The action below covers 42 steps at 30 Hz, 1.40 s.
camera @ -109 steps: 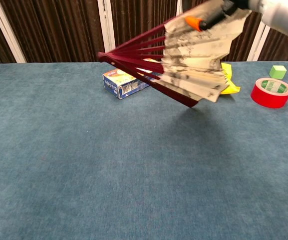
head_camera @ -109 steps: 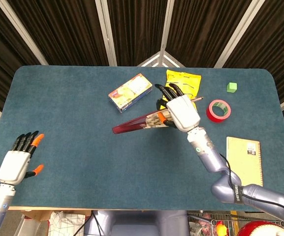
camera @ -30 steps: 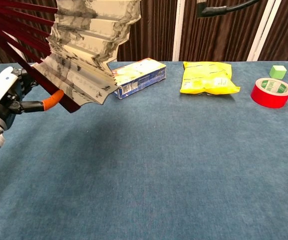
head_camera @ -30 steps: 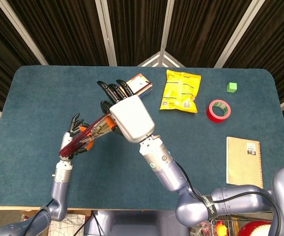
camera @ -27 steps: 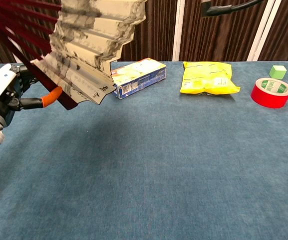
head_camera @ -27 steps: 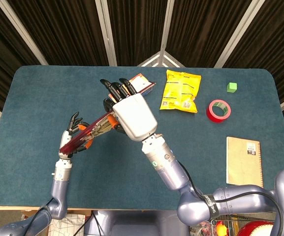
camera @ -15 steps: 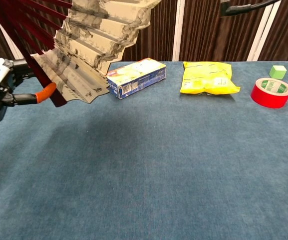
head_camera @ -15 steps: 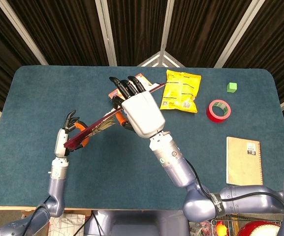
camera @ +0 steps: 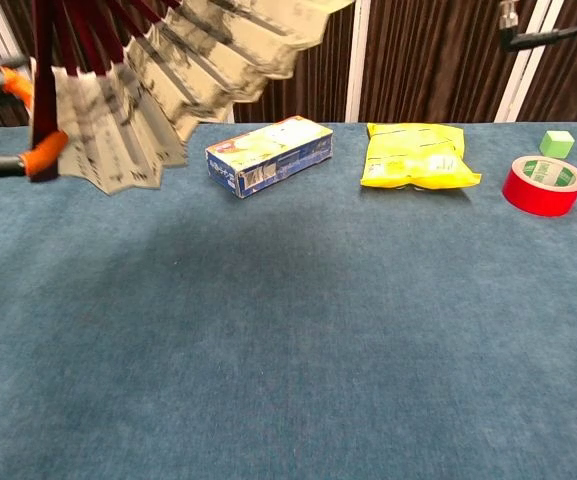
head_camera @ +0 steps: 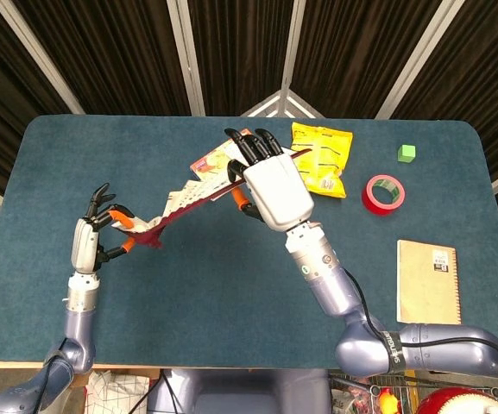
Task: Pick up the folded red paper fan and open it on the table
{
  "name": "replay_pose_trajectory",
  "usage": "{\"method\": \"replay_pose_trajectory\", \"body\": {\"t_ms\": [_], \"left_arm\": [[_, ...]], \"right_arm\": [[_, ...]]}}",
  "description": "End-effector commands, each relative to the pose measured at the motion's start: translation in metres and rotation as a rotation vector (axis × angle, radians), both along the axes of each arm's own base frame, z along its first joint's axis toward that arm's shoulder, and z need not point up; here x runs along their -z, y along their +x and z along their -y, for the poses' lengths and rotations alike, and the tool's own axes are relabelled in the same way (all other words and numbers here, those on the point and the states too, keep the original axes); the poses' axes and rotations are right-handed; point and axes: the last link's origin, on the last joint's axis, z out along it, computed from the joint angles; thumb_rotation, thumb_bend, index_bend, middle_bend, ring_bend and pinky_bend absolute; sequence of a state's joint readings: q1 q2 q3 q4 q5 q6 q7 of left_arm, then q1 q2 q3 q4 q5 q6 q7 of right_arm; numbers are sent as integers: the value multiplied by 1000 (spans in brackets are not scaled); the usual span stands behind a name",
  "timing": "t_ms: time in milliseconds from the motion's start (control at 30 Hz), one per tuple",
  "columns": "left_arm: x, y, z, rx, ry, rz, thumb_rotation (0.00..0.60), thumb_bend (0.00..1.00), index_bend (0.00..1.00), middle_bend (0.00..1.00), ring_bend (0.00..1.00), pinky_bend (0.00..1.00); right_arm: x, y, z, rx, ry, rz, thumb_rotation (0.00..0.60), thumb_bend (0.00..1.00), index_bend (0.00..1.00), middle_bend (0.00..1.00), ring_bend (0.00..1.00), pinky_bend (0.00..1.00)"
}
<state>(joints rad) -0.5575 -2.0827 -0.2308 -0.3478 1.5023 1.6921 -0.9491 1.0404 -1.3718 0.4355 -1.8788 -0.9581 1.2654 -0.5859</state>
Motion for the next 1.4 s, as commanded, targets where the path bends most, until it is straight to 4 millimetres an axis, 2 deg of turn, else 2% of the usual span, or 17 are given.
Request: {"method": "replay_pose_trajectory", "body": {"t_ms": [33, 300, 533, 800, 967, 1400], "left_arm": [[-11, 6, 4, 58, 86, -79, 600, 504, 717, 470, 81, 213], [-20, 9, 12, 115, 185, -226, 600, 503, 716, 468, 80, 213], [-23, 7, 16, 130, 208, -261, 600, 503, 716, 467, 80, 213], [-32, -2, 20, 115, 224, -266, 600, 501, 715, 466, 81, 212], [-32, -2, 13, 99, 216, -298, 600, 497, 718, 468, 80, 212], [-33, 22, 0, 184, 293, -459, 600, 495, 718, 468, 80, 212]], "right_arm": [[1, -5, 2, 6, -2, -7, 600, 462, 909, 161, 212, 163], [1, -16, 6, 22, -4, -4, 600, 461, 909, 161, 212, 163], [-3, -25, 11, 46, -19, -10, 600, 462, 910, 161, 212, 163], [-10, -46, 20, 94, -43, -25, 600, 461, 910, 161, 212, 163], [-9, -56, 22, 104, -35, -31, 600, 461, 911, 161, 212, 163], [-9, -85, 31, 161, -33, -30, 600, 461, 910, 161, 212, 163]]}}
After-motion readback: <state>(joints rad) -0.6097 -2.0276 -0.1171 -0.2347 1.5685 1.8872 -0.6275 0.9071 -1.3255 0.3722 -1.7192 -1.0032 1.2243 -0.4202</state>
